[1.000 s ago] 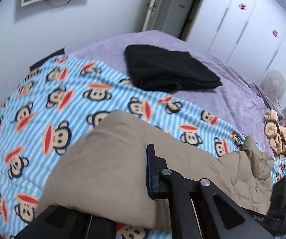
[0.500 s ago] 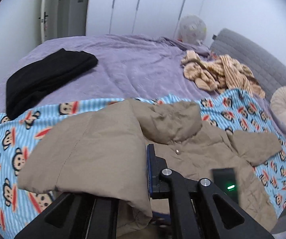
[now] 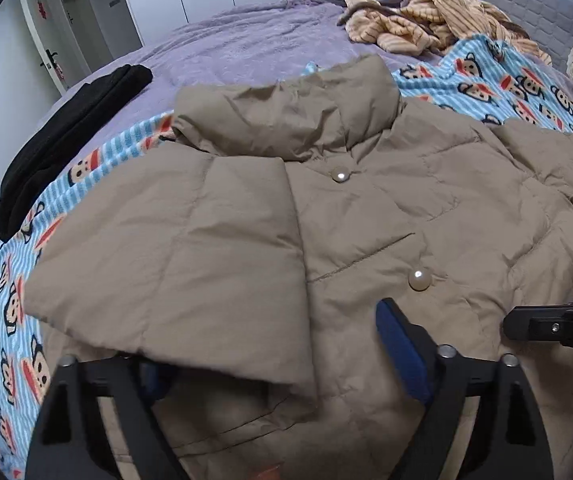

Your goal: Fold large clothes

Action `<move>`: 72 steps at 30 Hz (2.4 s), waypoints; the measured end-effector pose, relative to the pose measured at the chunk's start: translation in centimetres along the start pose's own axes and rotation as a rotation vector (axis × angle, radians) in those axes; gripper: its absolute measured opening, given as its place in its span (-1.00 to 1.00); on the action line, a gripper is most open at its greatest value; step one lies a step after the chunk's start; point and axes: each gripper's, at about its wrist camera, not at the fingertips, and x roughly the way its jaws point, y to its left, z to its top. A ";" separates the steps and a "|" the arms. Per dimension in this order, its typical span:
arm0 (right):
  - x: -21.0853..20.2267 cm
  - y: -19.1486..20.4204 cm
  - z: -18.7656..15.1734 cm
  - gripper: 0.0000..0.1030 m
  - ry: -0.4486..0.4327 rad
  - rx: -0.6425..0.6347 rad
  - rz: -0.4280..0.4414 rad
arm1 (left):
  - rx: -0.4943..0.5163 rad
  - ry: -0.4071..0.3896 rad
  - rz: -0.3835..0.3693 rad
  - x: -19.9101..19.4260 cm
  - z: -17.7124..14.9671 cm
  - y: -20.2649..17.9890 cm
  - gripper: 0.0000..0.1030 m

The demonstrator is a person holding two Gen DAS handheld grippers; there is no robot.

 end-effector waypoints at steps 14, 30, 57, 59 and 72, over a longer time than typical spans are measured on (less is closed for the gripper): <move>-2.5 13.9 -0.9 1.00 -0.104 -0.516 -0.179 | -0.583 0.041 0.016 -3.1 -4.9 18.1 0.75; 0.1 15.8 4.1 -0.82 -0.234 -0.457 -0.254 | -0.753 0.078 -0.278 1.8 -7.3 22.7 0.75; -5.5 -0.2 2.9 0.28 -0.018 0.019 0.047 | -0.494 0.004 0.135 -3.0 -3.0 21.3 -0.30; -8.1 0.8 2.2 0.28 -0.077 -0.076 -0.035 | -0.477 0.017 0.072 -3.1 -3.0 20.3 -0.30; -3.4 -1.7 4.5 -0.83 -0.039 -0.043 -0.065 | -0.428 0.148 0.207 1.8 -5.0 16.6 0.07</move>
